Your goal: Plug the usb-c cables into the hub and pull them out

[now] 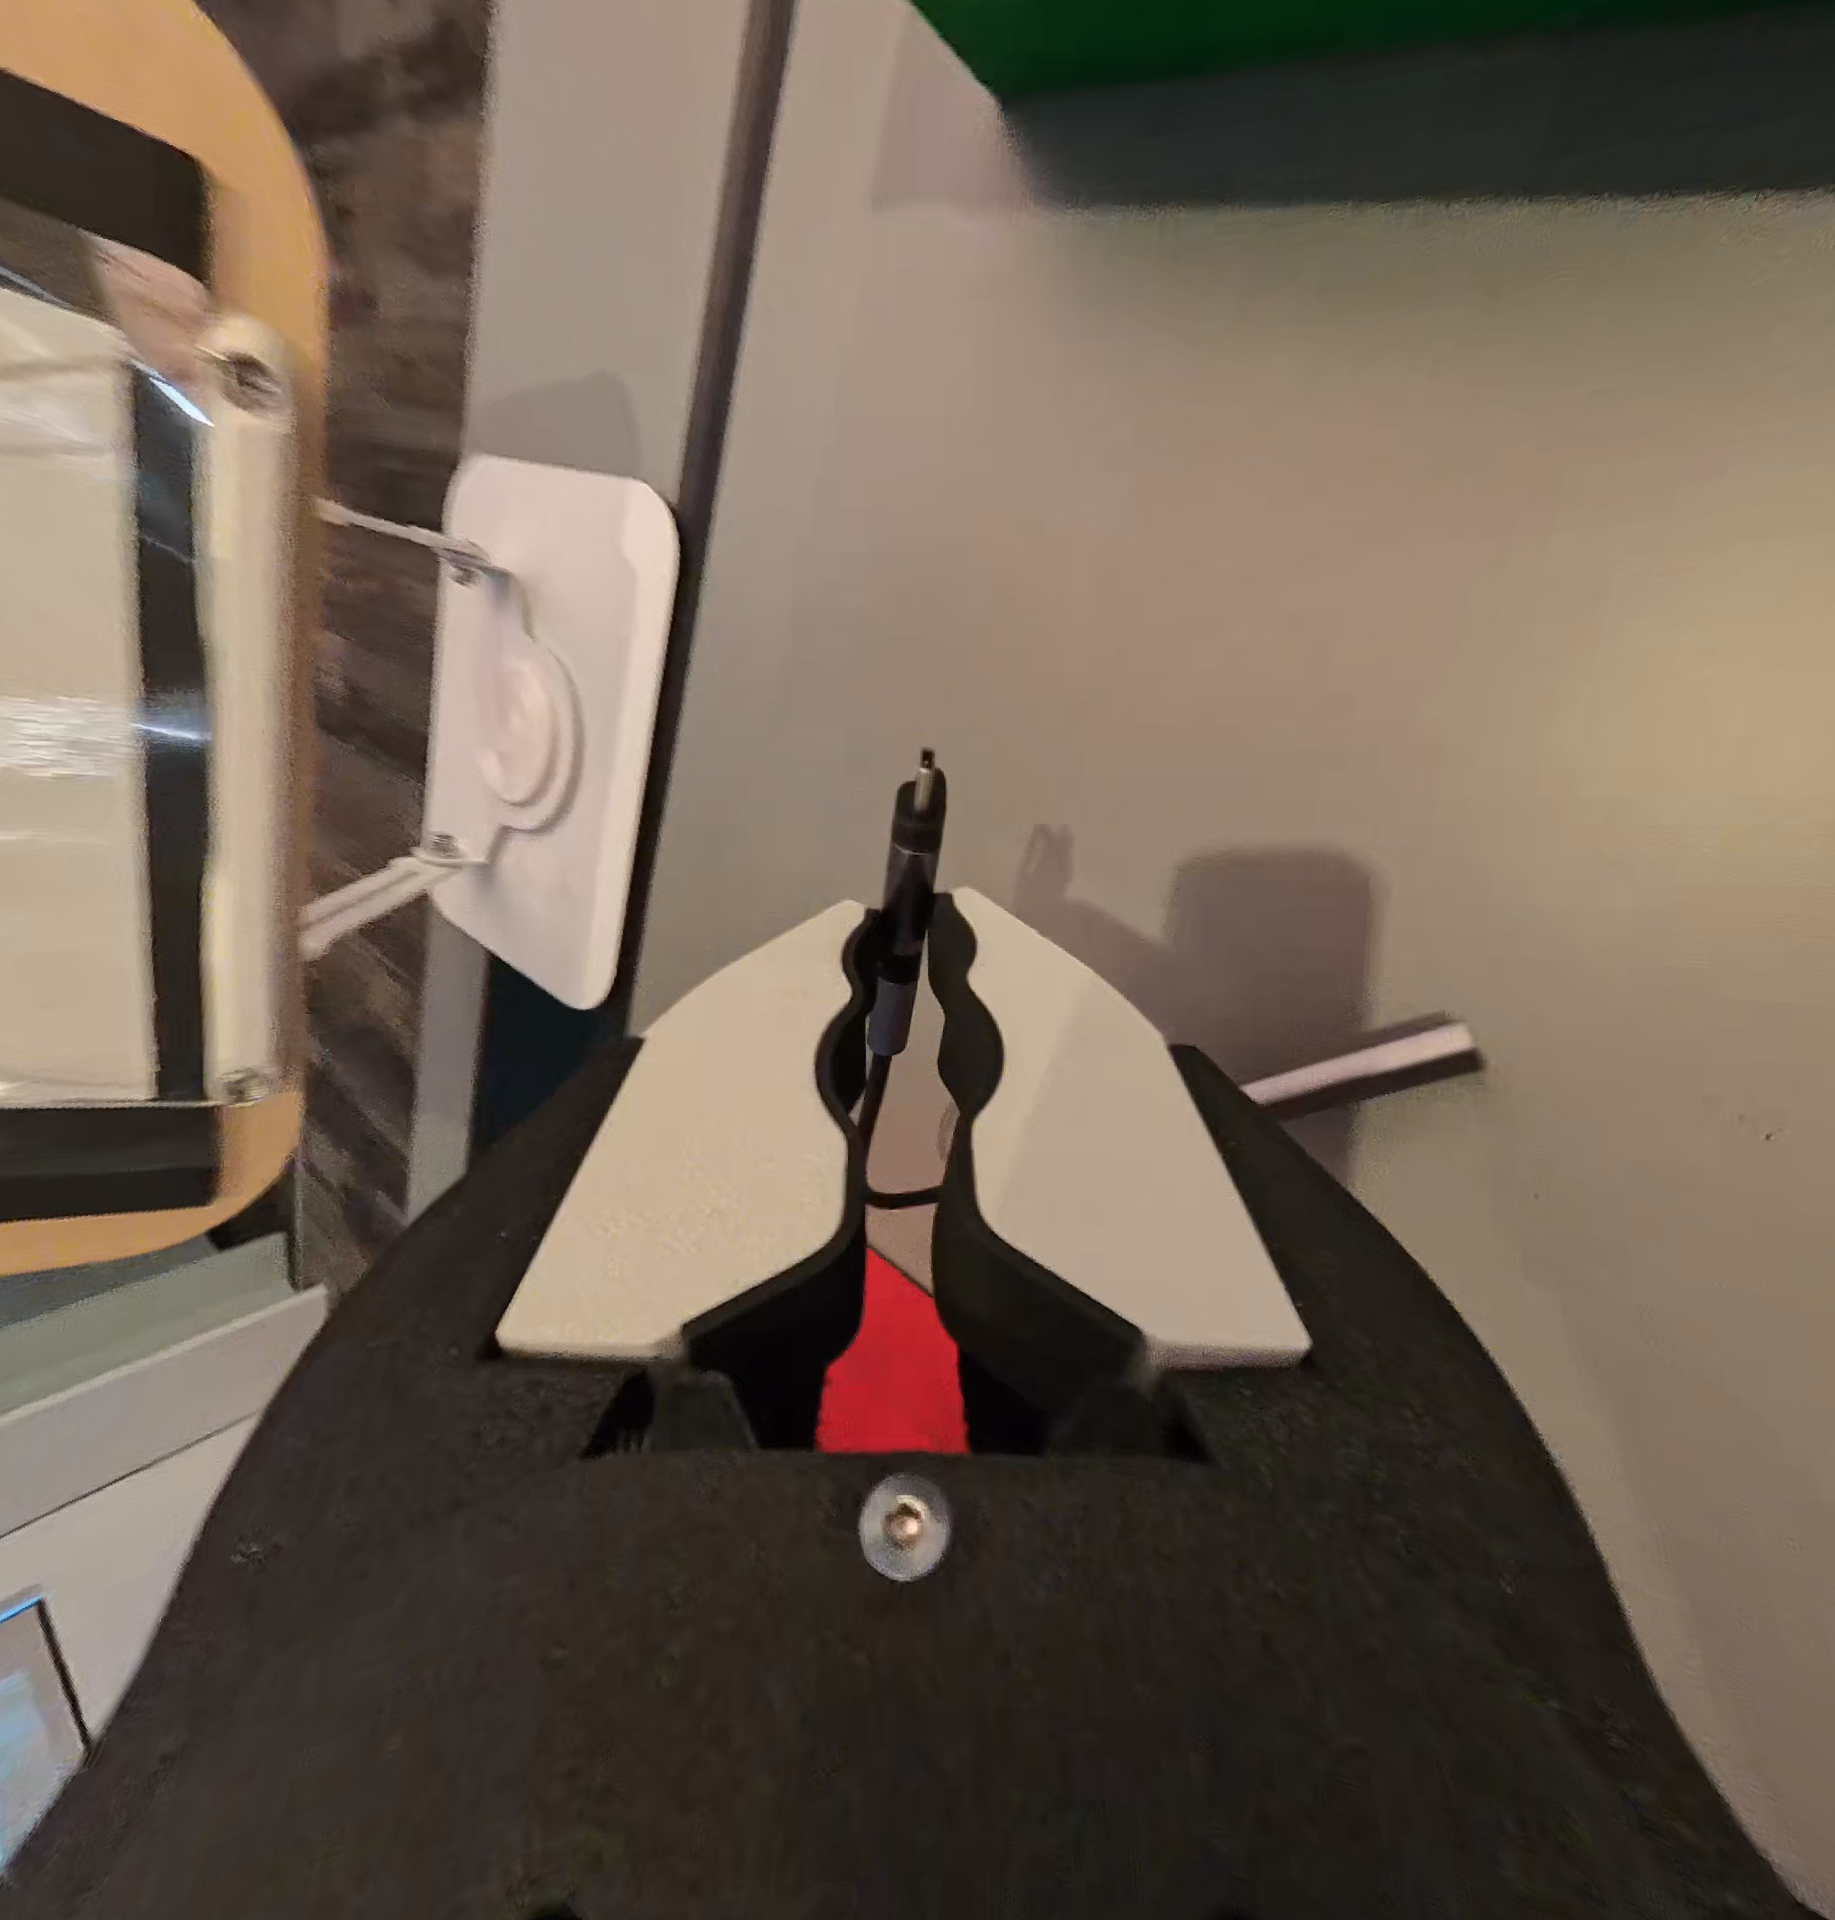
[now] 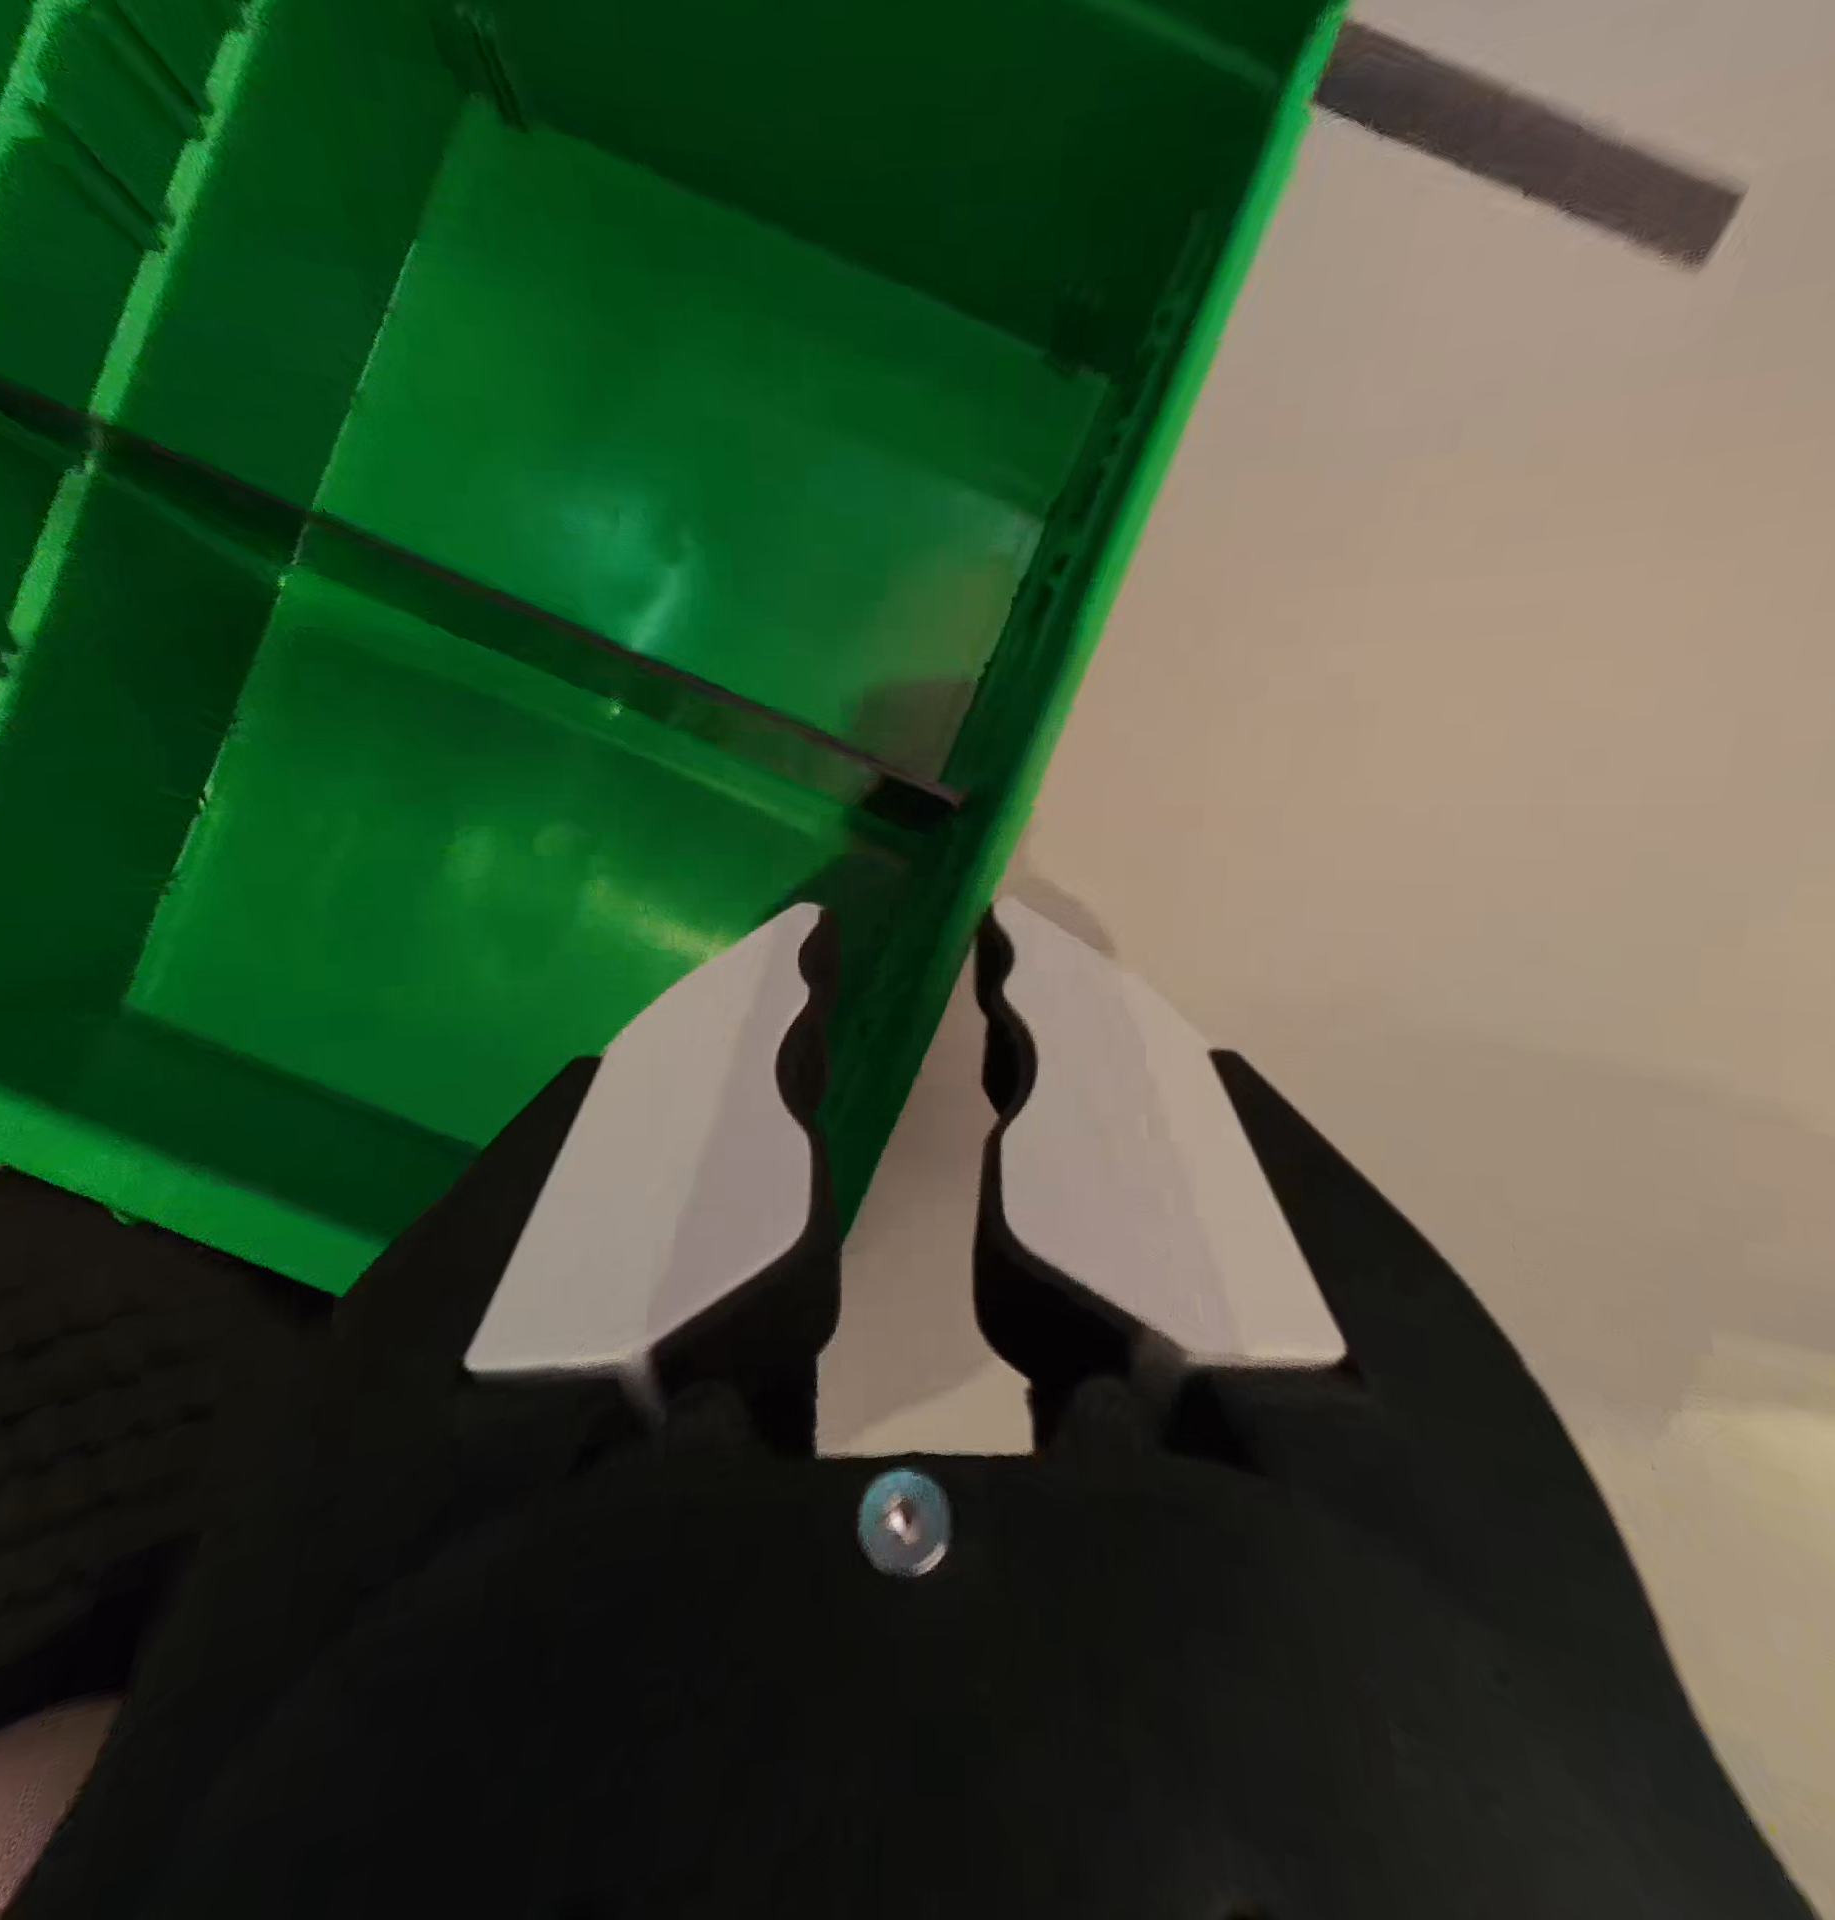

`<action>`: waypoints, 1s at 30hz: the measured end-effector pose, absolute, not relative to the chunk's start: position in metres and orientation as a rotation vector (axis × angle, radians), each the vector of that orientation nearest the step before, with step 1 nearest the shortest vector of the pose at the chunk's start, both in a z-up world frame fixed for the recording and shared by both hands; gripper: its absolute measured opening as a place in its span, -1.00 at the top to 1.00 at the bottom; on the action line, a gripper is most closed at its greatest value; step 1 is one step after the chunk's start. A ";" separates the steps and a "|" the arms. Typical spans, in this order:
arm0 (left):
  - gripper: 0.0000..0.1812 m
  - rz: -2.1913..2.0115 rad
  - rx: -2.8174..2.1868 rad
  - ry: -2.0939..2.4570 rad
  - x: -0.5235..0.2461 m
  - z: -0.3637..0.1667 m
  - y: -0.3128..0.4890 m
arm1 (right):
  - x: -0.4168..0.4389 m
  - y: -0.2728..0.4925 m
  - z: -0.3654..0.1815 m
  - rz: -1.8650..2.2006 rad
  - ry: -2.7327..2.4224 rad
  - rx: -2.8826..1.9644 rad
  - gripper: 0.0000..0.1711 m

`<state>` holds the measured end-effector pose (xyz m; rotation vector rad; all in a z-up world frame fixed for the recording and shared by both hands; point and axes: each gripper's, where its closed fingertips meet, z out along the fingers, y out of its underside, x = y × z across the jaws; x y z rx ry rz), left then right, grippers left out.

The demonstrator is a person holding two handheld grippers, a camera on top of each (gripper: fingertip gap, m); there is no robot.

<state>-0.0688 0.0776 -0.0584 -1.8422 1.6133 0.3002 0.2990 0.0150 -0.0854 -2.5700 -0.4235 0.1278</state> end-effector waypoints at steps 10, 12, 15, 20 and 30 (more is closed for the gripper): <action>0.91 0.276 -2.099 1.664 -0.055 -0.120 0.090 | 0.329 0.002 -0.085 0.309 -0.065 -2.599 0.92; 0.91 0.298 -2.164 1.627 -0.059 -0.127 0.095 | 0.332 0.001 -0.085 0.322 -0.063 -2.583 0.92; 0.91 0.364 -2.289 1.476 -0.075 -0.131 0.105 | 0.332 0.000 -0.085 0.396 -0.012 -2.561 0.91; 0.91 0.345 -2.366 1.383 -0.089 -0.135 0.106 | 0.335 0.002 -0.080 0.312 -0.030 -2.540 0.85; 0.68 0.261 -2.130 1.242 -0.075 -0.092 0.094 | 0.340 0.014 -0.002 0.031 -0.132 -2.206 0.54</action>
